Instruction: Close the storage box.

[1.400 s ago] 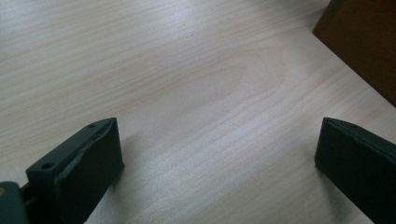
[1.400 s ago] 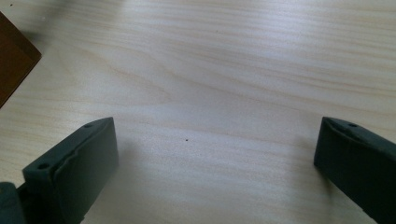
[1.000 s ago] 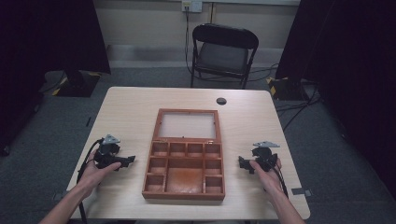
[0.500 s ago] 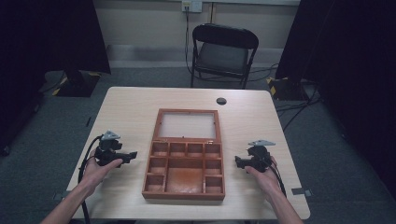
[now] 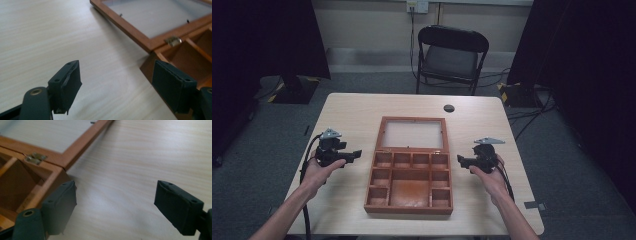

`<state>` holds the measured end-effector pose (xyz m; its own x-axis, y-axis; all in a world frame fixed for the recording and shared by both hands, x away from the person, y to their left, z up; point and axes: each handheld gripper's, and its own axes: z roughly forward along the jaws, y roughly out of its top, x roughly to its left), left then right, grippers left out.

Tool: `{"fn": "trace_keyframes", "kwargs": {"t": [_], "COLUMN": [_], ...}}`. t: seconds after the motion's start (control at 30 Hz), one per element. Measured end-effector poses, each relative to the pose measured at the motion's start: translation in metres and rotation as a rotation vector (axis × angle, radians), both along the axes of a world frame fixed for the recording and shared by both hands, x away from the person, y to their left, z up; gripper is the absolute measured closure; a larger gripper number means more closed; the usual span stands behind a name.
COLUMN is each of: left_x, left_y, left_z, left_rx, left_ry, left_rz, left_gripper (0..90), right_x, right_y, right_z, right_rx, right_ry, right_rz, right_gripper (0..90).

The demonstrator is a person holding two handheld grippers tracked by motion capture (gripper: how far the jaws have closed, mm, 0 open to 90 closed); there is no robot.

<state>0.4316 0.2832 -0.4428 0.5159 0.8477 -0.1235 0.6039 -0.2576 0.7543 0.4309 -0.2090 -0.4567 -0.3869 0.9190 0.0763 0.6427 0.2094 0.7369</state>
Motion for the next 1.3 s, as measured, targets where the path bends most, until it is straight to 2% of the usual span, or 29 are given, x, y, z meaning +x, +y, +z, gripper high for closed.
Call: {"fn": "trace_keyframes", "kwargs": {"t": [0.07,0.13,0.17,0.2,0.27,0.37,0.4,0.43,0.57,0.6,0.67,0.7,0.73,0.77,0.8,0.83,0.87,0.9,0.97,1.07,1.17,1.23,1.3], "left_x": [0.002,0.007,0.012,0.017,0.021,0.038,0.038,0.047,0.058,0.061,0.063,0.063,0.063,0.063,0.062,0.062,0.061,0.059,0.059,0.058,0.057,0.058,0.059], "left_y": [-0.001,-0.003,-0.005,-0.007,-0.009,-0.015,-0.015,-0.018,-0.023,-0.027,-0.030,-0.033,-0.033,-0.037,-0.039,-0.041,-0.044,-0.045,-0.048,-0.052,-0.056,-0.058,-0.059], "left_z": [0.001,0.003,0.004,0.005,0.006,0.016,0.016,0.020,0.020,0.015,0.008,0.003,0.003,-0.005,-0.009,-0.012,-0.013,-0.014,-0.016,-0.017,-0.019,-0.019,-0.019], "left_rx": [0.003,-0.002,-0.011,0.004,0.004,-0.018,-0.018,-0.037,-0.050,-0.043,-0.082,-0.098,-0.098,-0.098,-0.096,-0.069,-0.043,-0.037,-0.061,-0.059,-0.062,-0.072,-0.081], "left_ry": [0.010,-0.002,-0.014,0.006,0.010,0.001,0.001,-0.010,-0.008,-0.010,0.024,0.036,0.036,0.056,0.061,0.065,0.059,0.052,0.087,0.099,0.113,0.130,0.141], "left_rz": [-0.007,0.004,0.015,0.005,0.013,0.018,0.018,0.028,0.042,0.048,0.031,0.028,0.028,0.016,0.012,-0.002,-0.014,-0.026,-0.034,-0.032,-0.028,-0.026,-0.034], "left_gripper": [22.4,22.4,22.4,22.4,22.4,22.4,22.5,22.7,22.7,22.0,20.4,19.2,18.3,18.3,18.3,18.3,18.3,18.5,19.5,19.5,19.4,19.4,19.4], "right_x": [0.002,0.008,0.013,0.016,0.019,0.036,0.036,0.044,0.056,0.062,0.064,0.065,0.065,0.068,0.069,0.070,0.070,0.071,0.070,0.070,0.071,0.070,0.071], "right_y": [0.002,0.005,0.006,0.005,0.005,0.005,0.005,0.008,0.015,0.021,0.025,0.027,0.027,0.032,0.034,0.036,0.037,0.039,0.042,0.043,0.046,0.049,0.051], "right_z": [0.002,0.006,0.010,0.012,0.014,0.026,0.026,0.032,0.035,0.031,0.024,0.018,0.018,0.009,0.007,0.005,0.004,0.004,0.005,0.004,-0.001,-0.002,-0.004], "right_rx": [0.003,0.018,0.024,0.044,0.063,0.082,0.082,0.079,0.076,0.077,0.103,0.097,0.097,0.075,0.078,0.093,0.103,0.099,0.110,0.113,0.098,0.089,0.105], "right_ry": [-0.002,-0.005,0.008,0.006,0.008,-0.004,-0.004,-0.027,-0.030,-0.017,0.013,0.021,0.021,0.046,0.050,0.059,0.068,0.076,0.077,0.080,0.106,0.089,0.105], "right_rz": [0.002,0.016,0.034,0.033,0.031,0.034,0.034,0.033,0.042,0.059,0.073,0.080,0.080,0.101,0.102,0.106,0.111,0.110,0.108,0.101,0.114,0.121,0.120], "right_gripper": [17.0,16.8,16.7,17.0,17.2,17.3,17.3,17.3,16.9,16.3,16.2,16.2,16.2,16.0,15.8,15.7,15.7,15.6,15.4,15.4,16.4,17.5,16.6]}}
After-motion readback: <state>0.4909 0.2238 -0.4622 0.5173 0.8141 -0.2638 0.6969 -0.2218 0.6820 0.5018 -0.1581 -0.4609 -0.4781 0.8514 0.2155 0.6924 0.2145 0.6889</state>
